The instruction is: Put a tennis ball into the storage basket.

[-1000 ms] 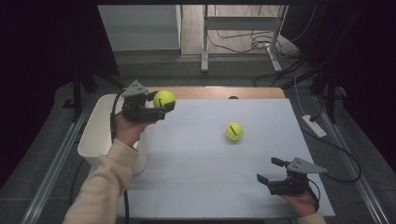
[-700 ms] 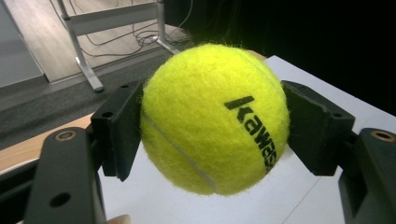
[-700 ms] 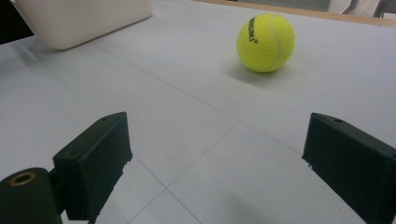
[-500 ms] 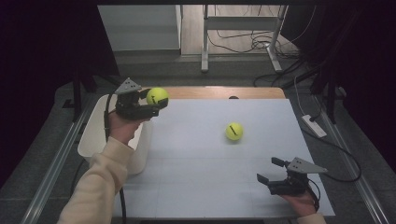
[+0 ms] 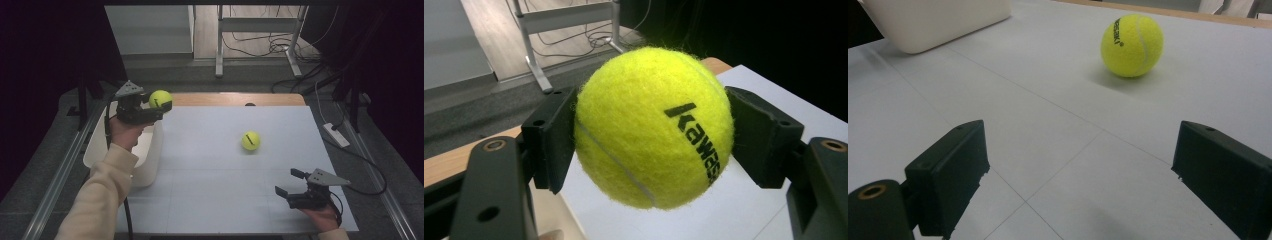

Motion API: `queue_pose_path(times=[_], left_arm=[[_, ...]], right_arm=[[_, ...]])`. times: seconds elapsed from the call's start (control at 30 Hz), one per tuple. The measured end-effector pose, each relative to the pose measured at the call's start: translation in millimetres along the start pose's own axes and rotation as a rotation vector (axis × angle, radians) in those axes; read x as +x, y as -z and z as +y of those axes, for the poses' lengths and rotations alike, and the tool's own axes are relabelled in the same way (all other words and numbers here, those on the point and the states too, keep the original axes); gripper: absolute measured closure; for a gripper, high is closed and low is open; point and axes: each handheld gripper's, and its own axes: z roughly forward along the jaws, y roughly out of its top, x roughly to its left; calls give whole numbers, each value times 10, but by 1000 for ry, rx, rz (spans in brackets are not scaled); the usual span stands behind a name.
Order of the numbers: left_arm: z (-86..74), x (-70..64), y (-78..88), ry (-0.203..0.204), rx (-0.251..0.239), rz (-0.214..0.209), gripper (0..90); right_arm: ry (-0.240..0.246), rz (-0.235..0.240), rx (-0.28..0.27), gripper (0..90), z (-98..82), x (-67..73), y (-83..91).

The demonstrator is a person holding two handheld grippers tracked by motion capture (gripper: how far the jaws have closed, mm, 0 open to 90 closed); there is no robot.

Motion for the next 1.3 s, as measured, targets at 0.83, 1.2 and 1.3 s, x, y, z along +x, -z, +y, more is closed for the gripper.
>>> queue_pose_path(times=[0.83, 1.2, 1.3], left_arm=[[-49, 327, 14, 50, 36, 93, 272], [-75, 422, 34, 66, 42, 124, 272], [-99, 476, 26, 77, 54, 141, 272]], right_arm=[[-4, -3, 1, 71, -8, -8, 7], [-3, -3, 2, 72, -8, -7, 7], [-2, -3, 2, 72, -8, -6, 6]])
